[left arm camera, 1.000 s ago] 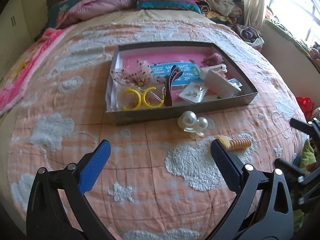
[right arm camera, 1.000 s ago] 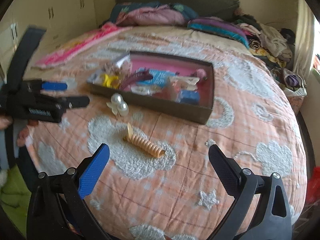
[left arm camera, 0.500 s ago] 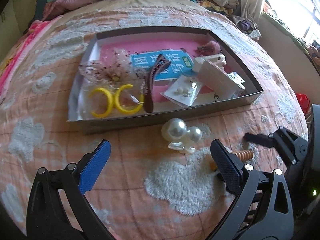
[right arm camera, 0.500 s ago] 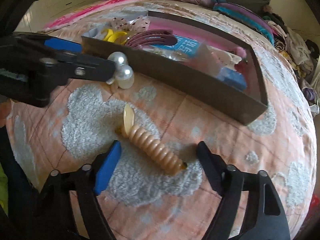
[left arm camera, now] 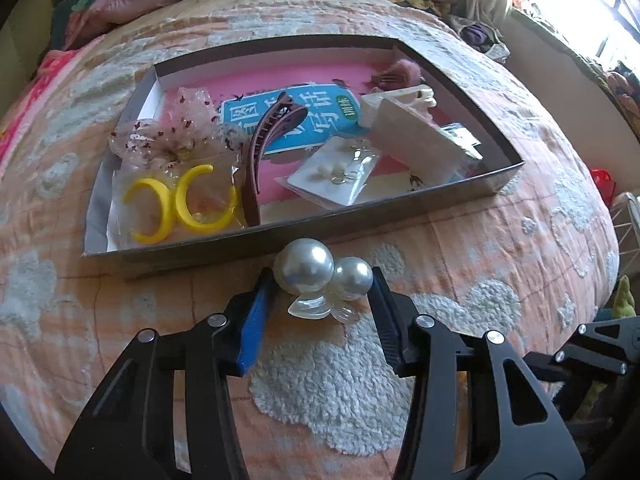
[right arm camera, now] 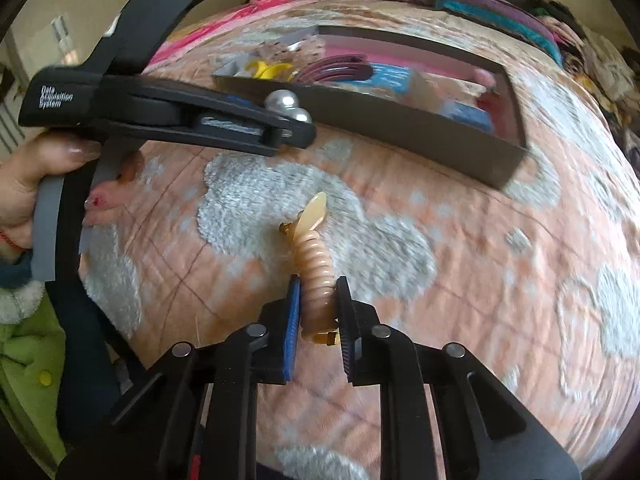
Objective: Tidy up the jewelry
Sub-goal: 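Carry the pearl earrings and spiral coil over the tray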
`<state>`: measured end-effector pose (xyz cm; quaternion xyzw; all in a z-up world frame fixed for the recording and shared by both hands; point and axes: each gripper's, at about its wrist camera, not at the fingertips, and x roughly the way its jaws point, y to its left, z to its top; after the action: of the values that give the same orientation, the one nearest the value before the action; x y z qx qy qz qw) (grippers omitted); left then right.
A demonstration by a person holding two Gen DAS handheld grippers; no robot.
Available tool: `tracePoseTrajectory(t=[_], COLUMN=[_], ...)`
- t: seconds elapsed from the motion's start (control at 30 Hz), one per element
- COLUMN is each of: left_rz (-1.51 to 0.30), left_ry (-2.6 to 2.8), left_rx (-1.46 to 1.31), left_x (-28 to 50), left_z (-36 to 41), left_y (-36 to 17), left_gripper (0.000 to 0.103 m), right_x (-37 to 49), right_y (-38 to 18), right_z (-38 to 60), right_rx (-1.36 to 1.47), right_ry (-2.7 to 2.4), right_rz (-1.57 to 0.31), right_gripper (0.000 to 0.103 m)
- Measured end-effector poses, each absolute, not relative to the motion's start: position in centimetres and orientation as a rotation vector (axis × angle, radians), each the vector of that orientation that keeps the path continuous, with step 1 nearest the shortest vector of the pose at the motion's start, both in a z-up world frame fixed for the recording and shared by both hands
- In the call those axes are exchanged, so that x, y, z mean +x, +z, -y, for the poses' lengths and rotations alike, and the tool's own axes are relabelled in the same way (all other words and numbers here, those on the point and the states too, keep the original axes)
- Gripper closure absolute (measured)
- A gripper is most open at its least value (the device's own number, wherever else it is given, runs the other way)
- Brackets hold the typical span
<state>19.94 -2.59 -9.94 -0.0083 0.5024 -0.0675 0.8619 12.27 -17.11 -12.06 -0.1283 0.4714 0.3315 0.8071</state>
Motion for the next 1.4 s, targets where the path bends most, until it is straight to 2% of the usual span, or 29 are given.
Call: tracePoseTrajectory(t=[0.3,0.53,1.03,1.4], left_rz=[-0.958,-0.871,-0.714,-0.681], left_ry=[-0.171,-0.2,-0.19,-0.142], left_rx=[-0.03,-0.043,0.018,0.032], left_x=[17.7,16.6,15.0,16.9], left_z=[2.5,3.6,5.3,5.1], left_y=[-6.2,-2.1,6.1,8.1], left_gripper=[0.064,0.064,0.064,0.064], right_x=[11.6,10.7,10.2,12.8], right_y=[-8.2,-2.2,7.0,9.8], right_z=[23.5,27.1,28.2,27.3], right_rx=[-0.036,0.056,0.094,0.108], right_ry=[0.576,0.505,0.545,0.566], right_rz=[-0.938,-0.801,-0.592,-0.548], right_gripper=[0.086,0.086,0.086,0.086])
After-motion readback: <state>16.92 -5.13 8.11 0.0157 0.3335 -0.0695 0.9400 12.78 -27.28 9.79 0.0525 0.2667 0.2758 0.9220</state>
